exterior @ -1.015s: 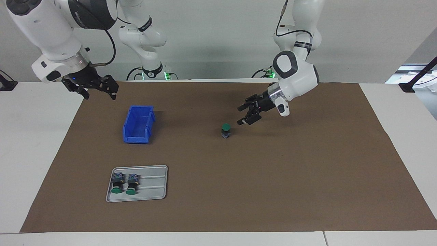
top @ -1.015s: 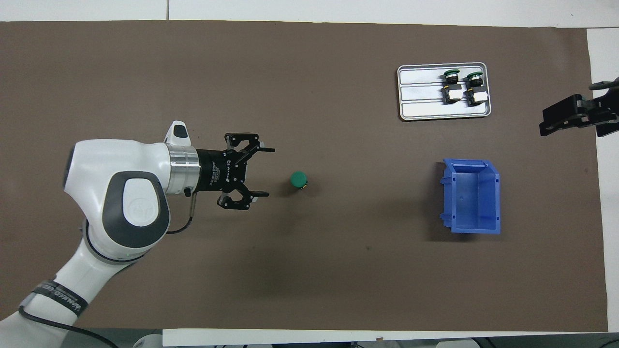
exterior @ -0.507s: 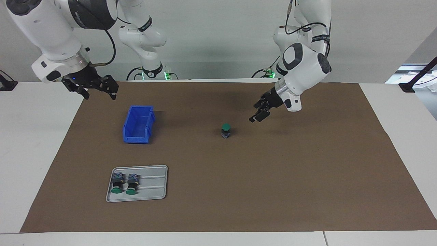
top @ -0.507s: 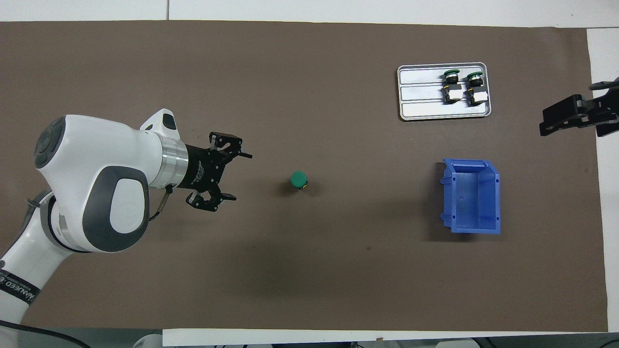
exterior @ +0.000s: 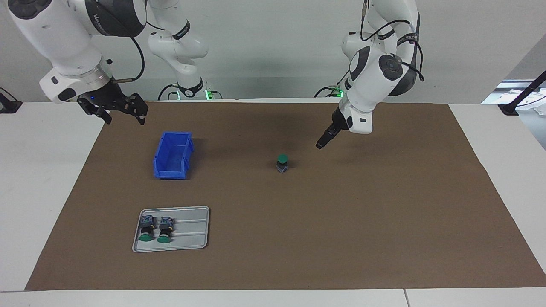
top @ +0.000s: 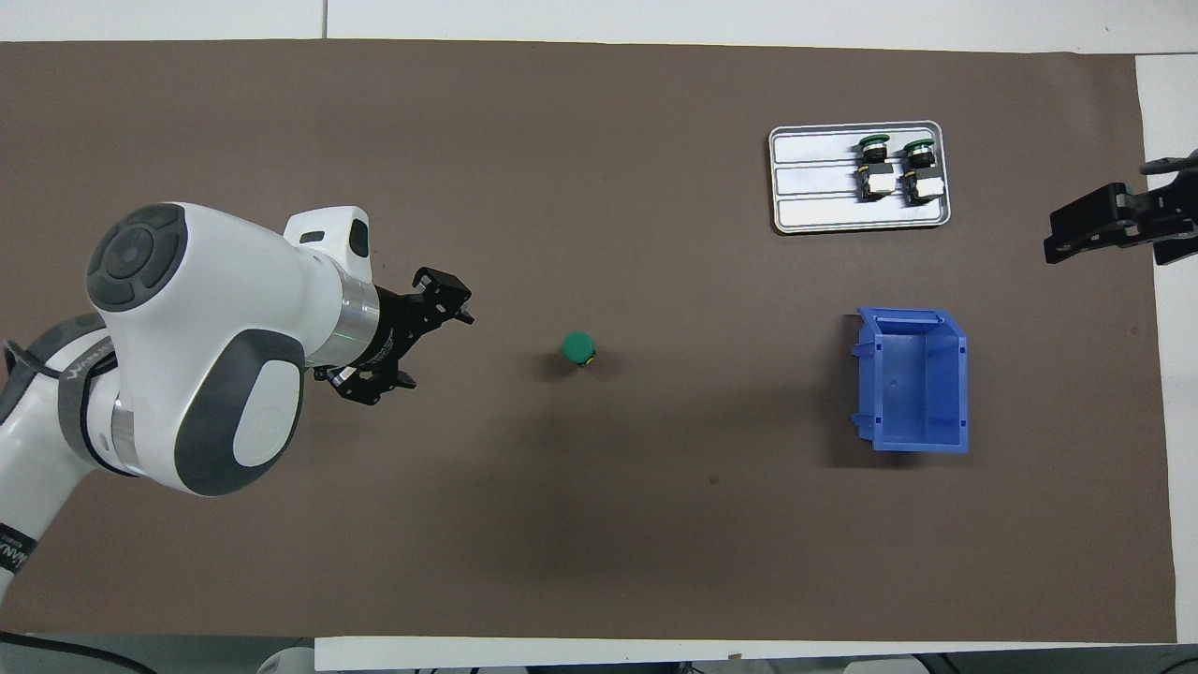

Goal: Place and press button with both arms
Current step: 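Move the left gripper back above the standing button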

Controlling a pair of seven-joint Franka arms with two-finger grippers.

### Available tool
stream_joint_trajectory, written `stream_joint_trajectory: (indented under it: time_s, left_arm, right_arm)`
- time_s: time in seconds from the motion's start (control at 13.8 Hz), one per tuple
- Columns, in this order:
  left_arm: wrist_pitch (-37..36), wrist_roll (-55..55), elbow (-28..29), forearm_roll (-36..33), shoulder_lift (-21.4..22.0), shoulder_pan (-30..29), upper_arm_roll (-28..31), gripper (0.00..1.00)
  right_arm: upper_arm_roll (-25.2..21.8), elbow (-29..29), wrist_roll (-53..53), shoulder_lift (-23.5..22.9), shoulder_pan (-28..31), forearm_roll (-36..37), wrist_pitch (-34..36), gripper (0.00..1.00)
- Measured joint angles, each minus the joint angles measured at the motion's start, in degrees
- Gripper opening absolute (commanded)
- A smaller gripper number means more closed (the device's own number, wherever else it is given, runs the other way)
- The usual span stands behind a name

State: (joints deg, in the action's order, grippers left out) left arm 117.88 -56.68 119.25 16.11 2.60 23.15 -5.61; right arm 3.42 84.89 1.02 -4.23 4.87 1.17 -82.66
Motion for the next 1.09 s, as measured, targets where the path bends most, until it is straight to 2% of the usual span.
stream_joint_trajectory:
  time_s: [0.22, 0.29, 0.36, 0.51, 0.65, 0.8, 1.09]
  left_arm:
    - [-0.75, 7.8, -0.97, -5.22, 0.0, 1.36, -0.09, 0.99]
    - [-1.05, 10.71, -1.23, -5.65, 0.0, 1.81, -0.1, 0.96]
    - [-1.11, 12.81, -1.44, -5.77, 0.0, 2.16, -0.11, 0.86]
    - [-1.1, 14.83, -1.76, -5.82, 0.0, 2.87, -0.14, 0.58]
    - [-1.1, 14.99, -2.1, -5.83, -0.12, 4.03, -0.19, 0.41]
    - [-2.37, 13.57, -4.69, -5.83, -1.99, 4.94, -0.14, 0.28]
    - [-3.35, 6.57, -11.38, -6.46, -8.74, 8.89, -0.24, 0.13]
  right_arm:
    - [0.0, 0.0, 0.0, 0.0, 0.0, 0.0, 0.0, 0.98]
    - [0.0, 0.0, 0.0, 0.0, 0.0, 0.0, 0.0, 0.98]
    - [0.0, 0.0, 0.0, 0.0, 0.0, 0.0, 0.0, 0.98]
    - [0.0, 0.0, 0.0, 0.0, 0.0, 0.0, 0.0, 0.98]
    - [0.0, 0.0, 0.0, 0.0, 0.0, 0.0, 0.0, 0.98]
    - [0.0, 0.0, 0.0, 0.0, 0.0, 0.0, 0.0, 0.98]
    - [0.0, 0.0, 0.0, 0.0, 0.0, 0.0, 0.0, 0.98]
